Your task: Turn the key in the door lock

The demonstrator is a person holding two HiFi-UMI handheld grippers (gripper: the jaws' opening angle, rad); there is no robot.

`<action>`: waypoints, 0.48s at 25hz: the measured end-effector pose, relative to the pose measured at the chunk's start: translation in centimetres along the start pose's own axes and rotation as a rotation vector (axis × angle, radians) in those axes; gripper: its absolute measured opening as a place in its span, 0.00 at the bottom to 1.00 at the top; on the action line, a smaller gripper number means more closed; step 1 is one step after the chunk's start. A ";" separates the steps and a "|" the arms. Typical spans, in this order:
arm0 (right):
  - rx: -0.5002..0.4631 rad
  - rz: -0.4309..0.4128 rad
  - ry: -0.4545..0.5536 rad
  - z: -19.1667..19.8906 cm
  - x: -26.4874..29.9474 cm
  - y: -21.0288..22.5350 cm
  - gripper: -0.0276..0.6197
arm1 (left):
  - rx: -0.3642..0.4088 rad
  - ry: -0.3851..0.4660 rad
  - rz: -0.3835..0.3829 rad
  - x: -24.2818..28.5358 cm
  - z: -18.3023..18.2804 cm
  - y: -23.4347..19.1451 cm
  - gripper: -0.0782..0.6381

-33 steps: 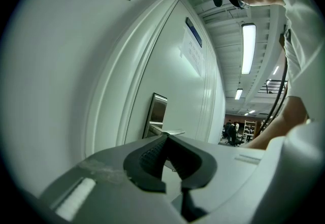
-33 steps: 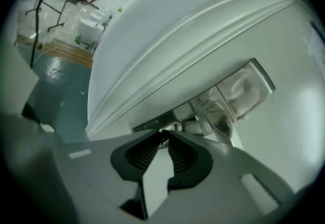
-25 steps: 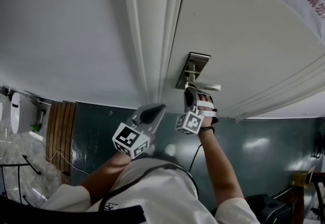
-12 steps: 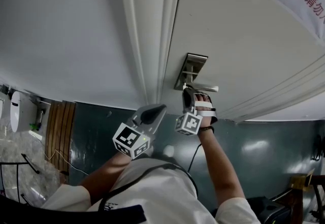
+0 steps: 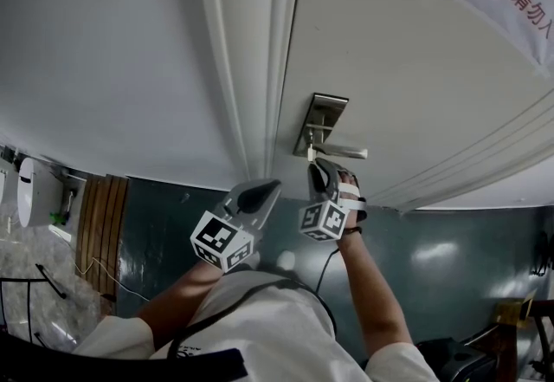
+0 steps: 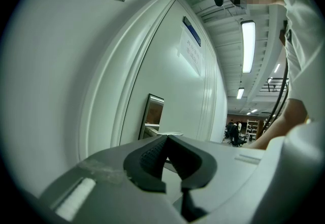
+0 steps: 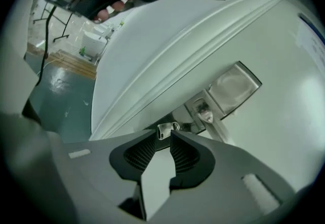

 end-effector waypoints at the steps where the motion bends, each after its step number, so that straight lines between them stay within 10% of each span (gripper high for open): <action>1: 0.042 0.003 0.013 -0.1 -0.4 0.2 0.18 | 0.001 0.001 0.001 0.1 0.0 0.1 0.12; 12: 0.578 0.008 0.166 -1.7 -5.3 2.0 0.09 | 0.011 0.009 0.024 1.0 -0.5 0.7 0.12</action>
Point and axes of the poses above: the fingertips, and each gripper's own axes: x forward along the fingers, y to its right, z out of its underside, the point moved 4 cm from there along -x, backward along the fingers, and after that the axes turned 8 degrees about x, right-handed, at the moved point
